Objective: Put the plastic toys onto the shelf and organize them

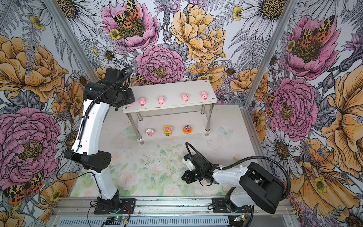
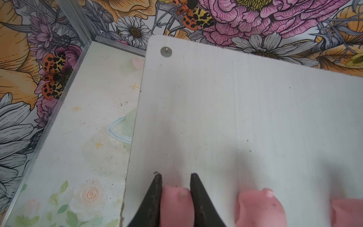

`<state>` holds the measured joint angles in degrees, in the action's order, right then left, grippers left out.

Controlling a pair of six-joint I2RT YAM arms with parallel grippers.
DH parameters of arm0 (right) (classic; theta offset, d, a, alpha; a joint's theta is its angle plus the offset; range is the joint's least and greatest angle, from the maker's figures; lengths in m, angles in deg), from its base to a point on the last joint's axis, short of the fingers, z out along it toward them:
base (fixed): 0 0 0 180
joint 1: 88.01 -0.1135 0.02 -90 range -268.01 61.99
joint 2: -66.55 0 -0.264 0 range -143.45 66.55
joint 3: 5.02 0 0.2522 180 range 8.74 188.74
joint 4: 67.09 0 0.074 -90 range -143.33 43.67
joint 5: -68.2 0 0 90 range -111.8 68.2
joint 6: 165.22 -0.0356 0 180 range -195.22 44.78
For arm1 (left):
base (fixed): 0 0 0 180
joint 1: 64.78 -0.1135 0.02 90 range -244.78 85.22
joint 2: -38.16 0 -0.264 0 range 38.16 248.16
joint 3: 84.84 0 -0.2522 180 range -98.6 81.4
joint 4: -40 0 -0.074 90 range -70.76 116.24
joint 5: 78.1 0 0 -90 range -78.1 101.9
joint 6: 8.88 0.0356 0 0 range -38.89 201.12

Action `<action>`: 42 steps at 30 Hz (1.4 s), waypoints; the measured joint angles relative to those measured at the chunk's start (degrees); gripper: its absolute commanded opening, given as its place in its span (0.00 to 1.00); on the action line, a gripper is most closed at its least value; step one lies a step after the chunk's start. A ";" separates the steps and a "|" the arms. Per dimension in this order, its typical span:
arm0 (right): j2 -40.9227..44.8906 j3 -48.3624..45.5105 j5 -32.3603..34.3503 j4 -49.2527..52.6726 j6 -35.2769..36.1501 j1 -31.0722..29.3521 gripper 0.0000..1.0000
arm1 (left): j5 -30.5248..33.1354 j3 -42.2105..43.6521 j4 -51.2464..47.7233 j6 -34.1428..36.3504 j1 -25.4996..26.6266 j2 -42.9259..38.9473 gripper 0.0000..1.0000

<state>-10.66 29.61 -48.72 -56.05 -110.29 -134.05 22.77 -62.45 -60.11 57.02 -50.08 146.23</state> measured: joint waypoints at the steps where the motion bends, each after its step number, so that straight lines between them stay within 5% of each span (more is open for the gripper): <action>1: -0.17 0.04 -0.15 -0.24 -0.02 0.00 0.02 | 0.02 0.39 0.20 0.00 0.02 -0.24 0.28; 9: -1.14 0.48 -0.48 -0.83 0.00 0.00 0.02 | 1.22 1.81 1.05 0.04 0.02 -0.59 0.45; 29: -1.36 0.74 -0.74 -0.98 0.00 0.00 0.00 | 2.23 -0.17 -0.09 0.02 0.07 -0.70 0.58; 37: 10.58 -1.42 4.70 3.15 0.22 0.00 0.02 | 6.95 0.42 -0.46 0.22 1.81 -8.46 0.62; 42: 15.80 -2.19 8.28 4.24 0.24 0.00 0.03 | 10.80 1.86 -0.48 0.24 7.17 -13.09 0.64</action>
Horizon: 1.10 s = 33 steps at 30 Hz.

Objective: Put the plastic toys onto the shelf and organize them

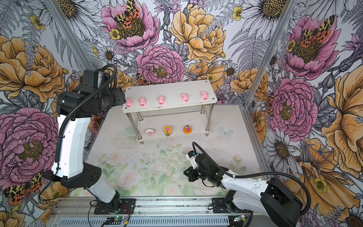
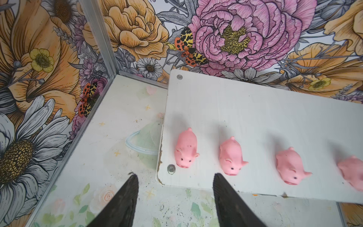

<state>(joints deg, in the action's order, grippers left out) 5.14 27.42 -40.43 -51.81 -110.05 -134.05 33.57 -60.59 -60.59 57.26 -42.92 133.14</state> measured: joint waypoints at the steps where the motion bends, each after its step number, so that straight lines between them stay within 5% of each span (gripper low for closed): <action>1: -0.02 0.00 0.44 0.15 0.02 0.00 0.03 | 0.59 0.00 0.00 -0.02 1.57 0.02 0.64; 9: -3.89 0.00 1.49 1.44 0.22 0.00 0.01 | 2.32 -0.61 0.00 0.00 10.99 8.11 0.66; 17: -4.26 0.00 1.51 1.49 0.24 0.00 0.01 | 3.82 -2.47 0.15 0.28 10.84 15.43 0.68; 33: -6.23 0.00 1.44 1.42 0.24 0.00 0.01 | 5.55 -4.96 -0.07 0.37 10.58 16.26 0.63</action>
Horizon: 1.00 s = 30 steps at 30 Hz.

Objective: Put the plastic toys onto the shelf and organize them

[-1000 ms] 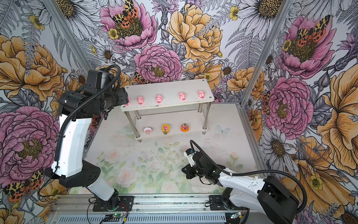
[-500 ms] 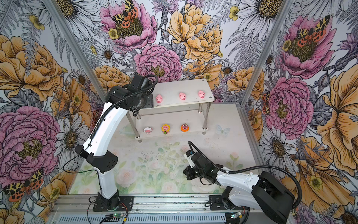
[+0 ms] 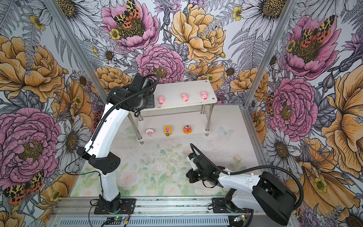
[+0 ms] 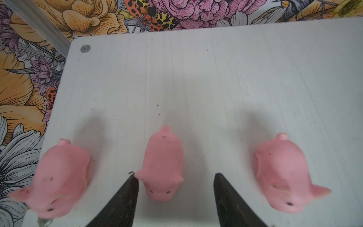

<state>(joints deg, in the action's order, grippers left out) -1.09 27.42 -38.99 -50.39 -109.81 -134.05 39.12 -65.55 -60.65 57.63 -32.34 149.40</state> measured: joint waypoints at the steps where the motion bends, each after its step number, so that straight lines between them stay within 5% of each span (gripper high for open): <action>1: 0.00 0.00 -0.02 0.02 -0.02 0.00 0.01 | 0.37 -0.09 0.02 0.00 0.00 0.02 0.63; 9: 0.00 0.00 -0.17 0.00 -0.02 0.00 0.01 | 2.67 -1.40 0.02 0.02 0.02 2.49 0.62; 20: -0.37 0.00 -0.46 0.00 -0.02 0.00 0.01 | 4.11 -2.67 0.22 -0.15 0.09 3.85 0.33; 30: -0.72 0.00 -0.61 -0.02 -0.02 0.00 0.01 | 5.79 -1.60 0.09 -0.79 1.46 3.10 0.32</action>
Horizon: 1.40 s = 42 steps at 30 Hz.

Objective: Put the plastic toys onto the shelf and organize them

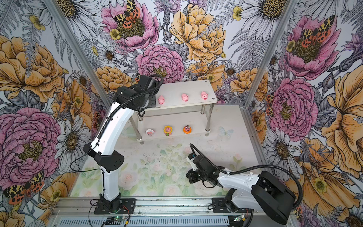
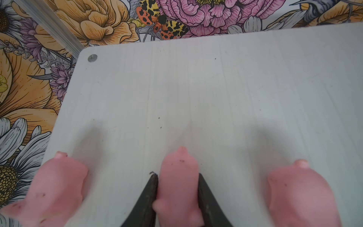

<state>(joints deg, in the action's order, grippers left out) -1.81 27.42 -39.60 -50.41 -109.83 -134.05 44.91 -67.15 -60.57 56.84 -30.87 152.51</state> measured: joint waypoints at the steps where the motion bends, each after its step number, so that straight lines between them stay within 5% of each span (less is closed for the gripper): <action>1: 0.00 0.00 0.00 0.00 0.00 0.00 0.01 | 0.04 0.28 -0.02 -0.09 0.02 -0.24 0.32; 9: 0.00 0.00 0.00 0.00 0.00 0.00 0.01 | 0.44 0.87 -0.04 -1.36 0.48 -0.70 0.34; 20: 0.00 0.00 -0.07 0.00 0.00 0.00 0.01 | 0.63 0.96 -0.04 -2.56 0.48 -0.70 0.60; 26: 0.02 0.00 -0.42 0.00 0.00 0.00 0.01 | 1.44 -0.24 -0.24 -2.62 0.85 -0.70 0.62; 35: -0.81 0.02 -0.48 -0.17 0.00 0.00 0.01 | 9.68 -8.61 -0.22 -0.44 11.39 -0.76 0.67; 42: -1.60 0.04 -0.70 -0.59 0.00 0.00 0.01 | 10.36 -9.38 -0.22 0.46 11.06 1.07 0.74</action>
<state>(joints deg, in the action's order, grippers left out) -3.41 27.47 -40.30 -51.00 -109.83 -134.05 55.27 -76.52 -60.78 57.30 -19.81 153.58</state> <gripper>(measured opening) 0.046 0.726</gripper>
